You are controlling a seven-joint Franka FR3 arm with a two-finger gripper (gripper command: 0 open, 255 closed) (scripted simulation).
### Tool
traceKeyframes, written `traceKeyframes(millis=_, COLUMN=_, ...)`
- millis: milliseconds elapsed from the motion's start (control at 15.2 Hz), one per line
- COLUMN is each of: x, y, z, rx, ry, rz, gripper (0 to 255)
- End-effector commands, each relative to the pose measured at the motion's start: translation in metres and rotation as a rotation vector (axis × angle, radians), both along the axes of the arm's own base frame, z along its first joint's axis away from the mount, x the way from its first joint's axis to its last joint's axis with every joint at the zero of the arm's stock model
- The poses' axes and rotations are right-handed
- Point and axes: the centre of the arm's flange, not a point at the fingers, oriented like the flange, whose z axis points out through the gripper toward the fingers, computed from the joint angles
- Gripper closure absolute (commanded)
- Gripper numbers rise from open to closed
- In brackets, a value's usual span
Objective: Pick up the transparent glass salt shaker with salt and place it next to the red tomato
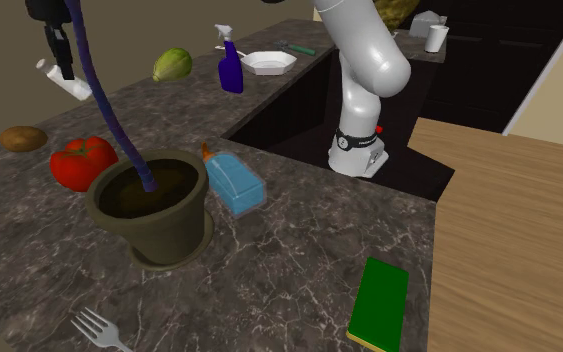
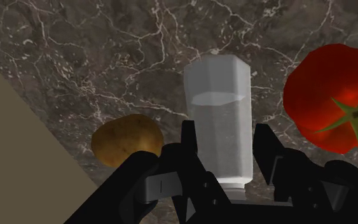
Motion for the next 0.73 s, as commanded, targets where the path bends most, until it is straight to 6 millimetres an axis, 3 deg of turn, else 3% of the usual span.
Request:
traceKeyframes(millis=0, x=0.000, y=-0.001, z=-0.010, rx=-0.001, ry=-0.001, rz=0.000, gripper=255)
traceKeyframes(millis=660, x=0.000, y=-0.001, z=-0.063, rx=-0.001, ry=-0.001, rz=0.000, gripper=255)
